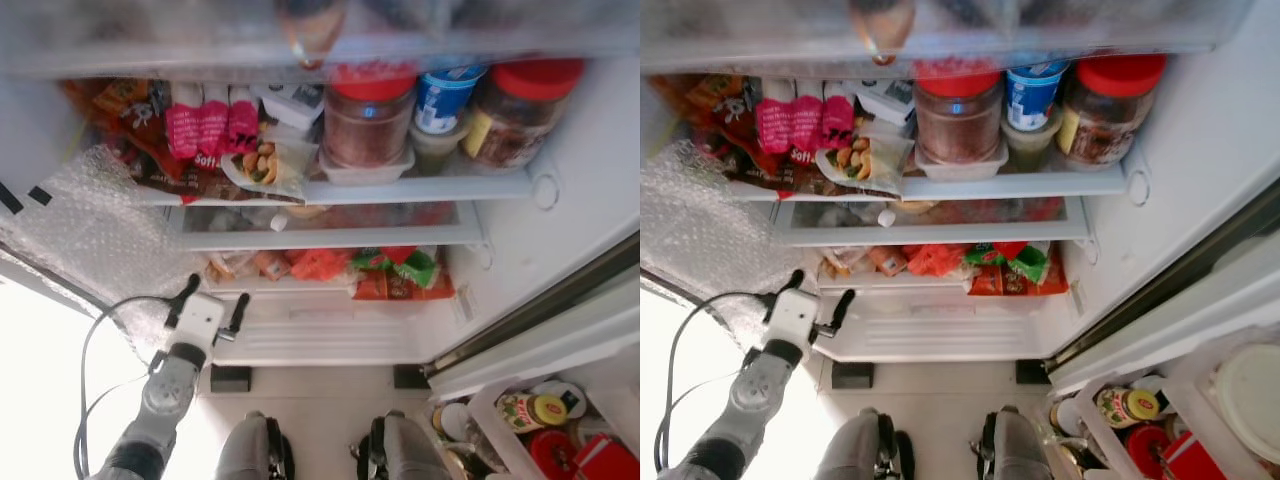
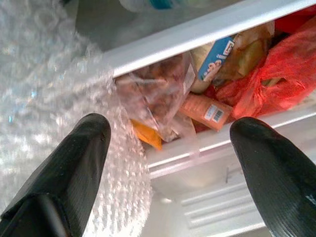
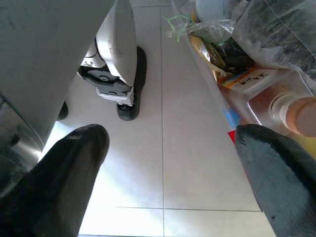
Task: Restocking fridge
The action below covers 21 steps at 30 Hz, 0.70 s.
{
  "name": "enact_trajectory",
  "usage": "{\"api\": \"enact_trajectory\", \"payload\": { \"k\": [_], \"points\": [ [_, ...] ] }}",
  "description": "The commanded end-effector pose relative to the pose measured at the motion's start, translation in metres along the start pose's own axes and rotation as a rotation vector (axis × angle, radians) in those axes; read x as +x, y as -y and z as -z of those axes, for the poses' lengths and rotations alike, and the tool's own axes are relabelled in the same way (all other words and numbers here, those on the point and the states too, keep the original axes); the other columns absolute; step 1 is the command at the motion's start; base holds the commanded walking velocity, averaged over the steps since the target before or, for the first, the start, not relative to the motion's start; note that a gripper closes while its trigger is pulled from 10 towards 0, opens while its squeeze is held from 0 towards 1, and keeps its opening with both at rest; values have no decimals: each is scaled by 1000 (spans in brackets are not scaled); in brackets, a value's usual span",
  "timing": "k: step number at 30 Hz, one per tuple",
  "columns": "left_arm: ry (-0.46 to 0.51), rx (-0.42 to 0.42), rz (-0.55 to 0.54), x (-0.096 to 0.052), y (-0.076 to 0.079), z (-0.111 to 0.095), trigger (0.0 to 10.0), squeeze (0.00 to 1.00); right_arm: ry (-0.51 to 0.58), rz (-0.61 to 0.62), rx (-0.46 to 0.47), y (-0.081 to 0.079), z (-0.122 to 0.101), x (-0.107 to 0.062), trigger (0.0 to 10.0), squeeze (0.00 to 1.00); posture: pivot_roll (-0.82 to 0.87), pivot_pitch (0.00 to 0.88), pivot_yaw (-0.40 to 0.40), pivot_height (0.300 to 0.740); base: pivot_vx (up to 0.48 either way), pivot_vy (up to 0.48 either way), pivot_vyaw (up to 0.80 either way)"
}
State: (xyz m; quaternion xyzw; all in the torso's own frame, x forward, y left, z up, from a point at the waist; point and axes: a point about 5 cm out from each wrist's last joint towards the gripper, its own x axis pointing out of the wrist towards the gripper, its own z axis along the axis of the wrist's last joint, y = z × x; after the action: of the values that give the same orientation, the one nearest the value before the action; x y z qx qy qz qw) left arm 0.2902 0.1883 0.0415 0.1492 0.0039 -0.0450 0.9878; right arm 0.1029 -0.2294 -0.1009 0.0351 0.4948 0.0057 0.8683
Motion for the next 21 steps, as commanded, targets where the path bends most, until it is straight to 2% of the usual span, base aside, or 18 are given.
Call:
{"api": "enact_trajectory", "payload": {
  "k": [1,3,4,5,7,12,15,16,17,18,19,21],
  "points": [
    [-97,-83,-46,-10,2,17,10000,0,30,-31,-9,-8,-10,5,10000,0,10,101,11,662,0,0,0],
    [-136,-111,-62,-12,1,22,10000,0,31,-27,-14,-7,-11,5,10000,0,12,89,6,662,0,0,0],
    [-170,-155,-84,-13,-1,27,10000,0,31,-27,-17,-7,-12,5,10000,0,15,84,3,662,0,0,0],
    [-240,-284,-162,-17,-8,37,10000,0,32,-27,-23,-7,-13,5,10000,0,17,74,-1,662,0,0,0],
    [-318,-344,-211,-24,-12,49,10000,0,31,-25,-26,-6,-14,5,10000,0,18,71,-4,662,0,0,0],
    [-343,-304,-193,-31,-10,55,10000,0,29,-27,-33,-6,-15,6,10000,0,21,68,-6,662,0,0,0],
    [-433,-254,-163,-42,-7,67,10000,0,29,-29,-33,-6,-16,6,10000,0,22,79,-9,662,0,0,0],
    [-479,-277,-171,-45,-8,72,10000,0,30,-29,-32,-6,-16,6,10000,0,22,79,-9,662,0,0,0],
    [-479,-277,-171,-45,-8,72,10000,0,30,-29,-32,-6,-16,6,10000,0,22,79,-9,662,0,0,0],
    [-568,-297,-159,-50,-7,81,10000,0,30,-28,-31,-7,-15,6,10000,0,23,80,-8,662,0,0,0],
    [-602,-293,-150,-52,-7,84,10000,0,29,-28,-32,-7,-15,6,10000,0,23,80,-8,662,0,0,0],
    [-631,-288,-149,-58,-9,89,10000,0,28,-30,-33,-7,-15,6,10000,0,23,86,-6,662,0,480,0]
  ]
}}
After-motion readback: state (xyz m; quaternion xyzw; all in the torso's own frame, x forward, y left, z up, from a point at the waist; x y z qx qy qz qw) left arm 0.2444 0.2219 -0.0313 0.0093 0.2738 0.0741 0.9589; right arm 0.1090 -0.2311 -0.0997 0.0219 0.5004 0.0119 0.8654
